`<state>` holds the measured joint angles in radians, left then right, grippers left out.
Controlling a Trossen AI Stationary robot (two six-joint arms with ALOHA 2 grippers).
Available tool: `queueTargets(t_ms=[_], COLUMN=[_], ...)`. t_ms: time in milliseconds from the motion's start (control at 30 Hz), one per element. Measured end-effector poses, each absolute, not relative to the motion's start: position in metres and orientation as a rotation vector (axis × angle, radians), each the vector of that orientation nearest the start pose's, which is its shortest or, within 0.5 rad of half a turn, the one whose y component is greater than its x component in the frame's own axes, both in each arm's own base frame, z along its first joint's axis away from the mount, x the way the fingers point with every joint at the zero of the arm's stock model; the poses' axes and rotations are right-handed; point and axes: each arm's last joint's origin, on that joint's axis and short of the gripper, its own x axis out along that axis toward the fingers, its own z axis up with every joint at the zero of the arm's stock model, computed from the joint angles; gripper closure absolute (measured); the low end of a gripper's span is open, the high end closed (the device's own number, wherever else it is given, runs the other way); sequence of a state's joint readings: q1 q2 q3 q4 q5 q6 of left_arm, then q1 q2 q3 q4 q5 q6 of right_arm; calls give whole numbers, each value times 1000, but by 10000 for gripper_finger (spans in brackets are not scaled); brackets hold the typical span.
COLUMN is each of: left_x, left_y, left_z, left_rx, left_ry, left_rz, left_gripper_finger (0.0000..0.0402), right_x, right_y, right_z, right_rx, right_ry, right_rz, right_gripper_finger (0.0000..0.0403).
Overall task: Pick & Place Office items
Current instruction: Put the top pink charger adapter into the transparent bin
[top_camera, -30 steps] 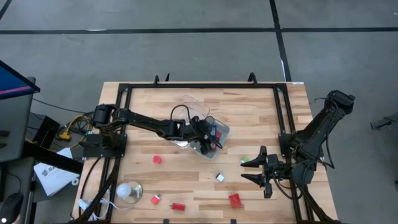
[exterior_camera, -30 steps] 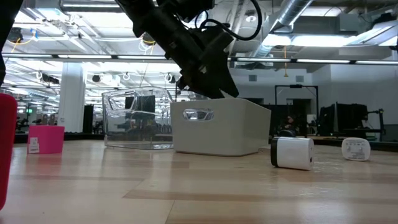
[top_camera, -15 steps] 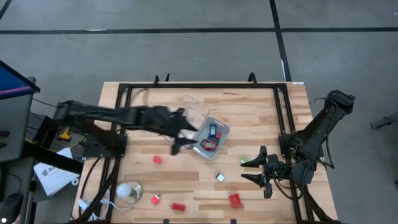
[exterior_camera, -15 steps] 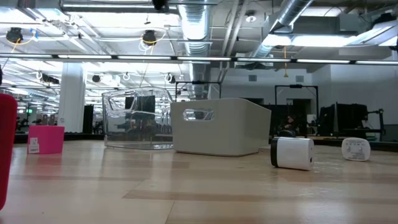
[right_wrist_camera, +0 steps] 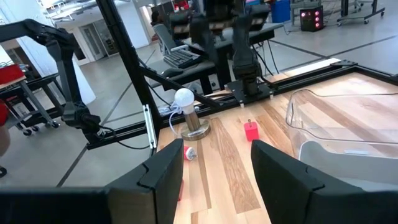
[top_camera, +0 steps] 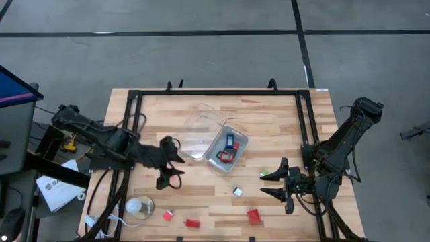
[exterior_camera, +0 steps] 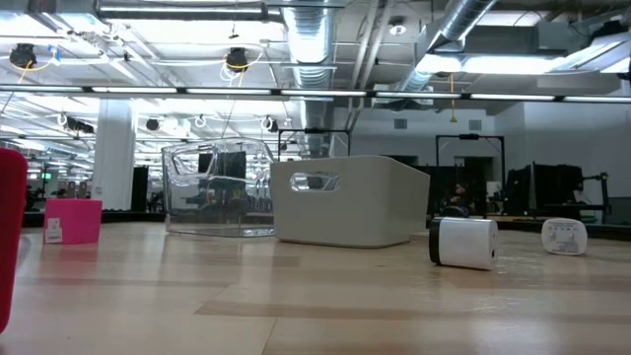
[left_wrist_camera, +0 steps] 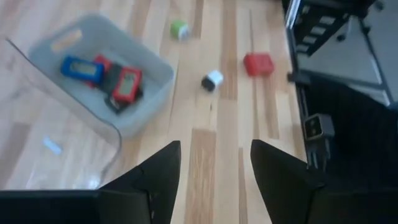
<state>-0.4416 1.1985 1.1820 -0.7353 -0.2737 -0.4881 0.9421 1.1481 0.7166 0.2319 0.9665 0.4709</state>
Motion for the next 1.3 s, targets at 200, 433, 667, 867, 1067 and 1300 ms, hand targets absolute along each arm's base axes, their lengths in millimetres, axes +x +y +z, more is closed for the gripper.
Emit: queueTargets(t_ms=[200,433,667,867,1067,1300], left_x=[231,240,231,215,214,197], left_y=[-105,-110,-105,-96,-94,-88], left_z=[314,286,265,264,250,198], left_rx=[-217,-285,-319,-329,-355,-513], left_ry=[876,1036,1239,1295,1279,1340], left_rz=[86,241,472,713,763,905], left_gripper_finger=[210,211,211,211,209,181], right_x=[162,161,161,161,161,161], right_y=[182,182,181,181,181,182], right_z=[280,279,278,278,278,278], right_rx=[307,305,320,320,320,321], right_ry=[107,109,116,116,116,119], right_rz=[-51,-51,-55,-55,-55,-47], right_gripper_finger=[221,221,221,221,221,221])
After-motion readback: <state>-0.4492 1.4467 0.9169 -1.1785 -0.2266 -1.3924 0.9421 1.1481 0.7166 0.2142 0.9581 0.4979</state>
